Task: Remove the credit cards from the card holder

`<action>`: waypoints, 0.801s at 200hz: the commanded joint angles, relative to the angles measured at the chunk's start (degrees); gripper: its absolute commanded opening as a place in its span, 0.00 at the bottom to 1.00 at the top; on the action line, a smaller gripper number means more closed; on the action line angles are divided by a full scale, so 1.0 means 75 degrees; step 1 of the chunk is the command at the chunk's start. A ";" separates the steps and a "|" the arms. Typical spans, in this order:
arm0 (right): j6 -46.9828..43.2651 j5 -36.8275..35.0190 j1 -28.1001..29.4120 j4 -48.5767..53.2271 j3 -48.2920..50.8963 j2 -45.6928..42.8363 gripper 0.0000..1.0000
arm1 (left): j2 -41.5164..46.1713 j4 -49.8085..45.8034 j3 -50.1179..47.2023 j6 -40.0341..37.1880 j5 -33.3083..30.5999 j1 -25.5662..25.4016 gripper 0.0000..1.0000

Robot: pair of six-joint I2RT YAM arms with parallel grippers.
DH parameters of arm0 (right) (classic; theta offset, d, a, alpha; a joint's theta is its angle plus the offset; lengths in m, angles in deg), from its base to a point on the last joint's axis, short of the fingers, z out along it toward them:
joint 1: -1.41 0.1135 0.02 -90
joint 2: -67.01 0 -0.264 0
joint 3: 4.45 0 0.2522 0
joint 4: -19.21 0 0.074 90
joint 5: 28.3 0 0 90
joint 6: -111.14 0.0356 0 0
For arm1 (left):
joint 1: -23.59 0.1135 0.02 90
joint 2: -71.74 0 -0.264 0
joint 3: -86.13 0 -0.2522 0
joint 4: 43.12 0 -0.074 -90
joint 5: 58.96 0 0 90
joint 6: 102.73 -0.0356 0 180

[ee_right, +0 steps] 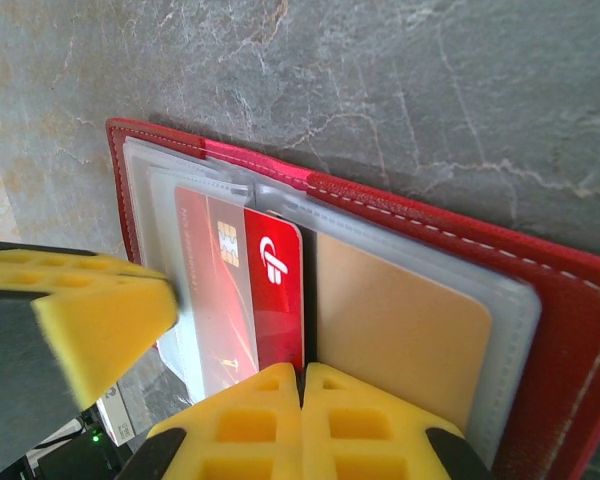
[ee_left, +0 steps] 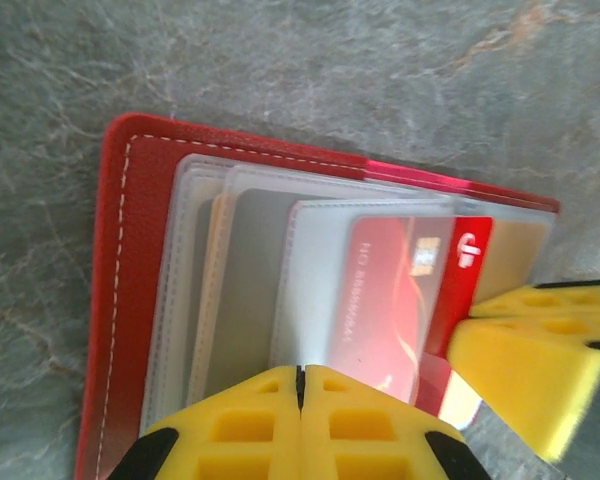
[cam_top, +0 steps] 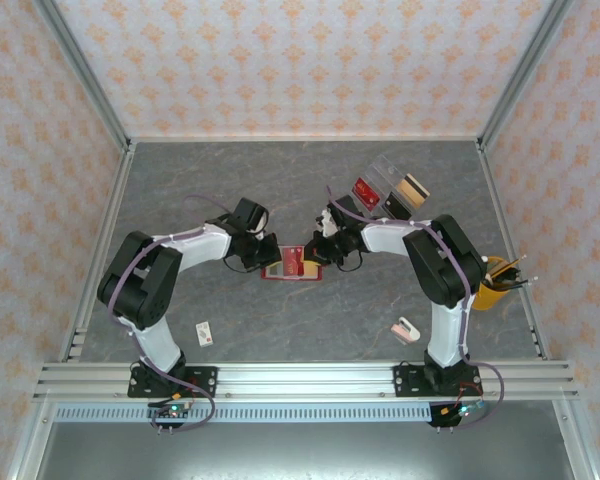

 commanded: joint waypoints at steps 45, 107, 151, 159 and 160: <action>0.0227 0.0304 -0.0047 -0.0228 -0.0054 0.0152 0.16 | -0.0597 -0.0440 0.0033 0.0075 -0.0379 -0.0041 0.00; 0.0377 0.0253 -0.0047 -0.0191 -0.0189 0.0511 0.23 | -0.0621 -0.0478 -0.0280 0.0078 -0.0591 -0.0035 0.00; 0.0391 0.0343 -0.0047 -0.0243 -0.0201 0.0590 0.24 | -0.0621 -0.0479 -0.0283 0.0078 -0.0603 -0.0038 0.00; 0.0396 0.0352 -0.0047 -0.0249 -0.0190 0.0569 0.21 | -0.0610 -0.0484 -0.0292 0.0078 -0.0614 -0.0034 0.00; 0.0391 0.0346 -0.0047 -0.0249 -0.0189 0.0568 0.21 | -0.0609 -0.0487 -0.0293 0.0078 -0.0615 -0.0038 0.00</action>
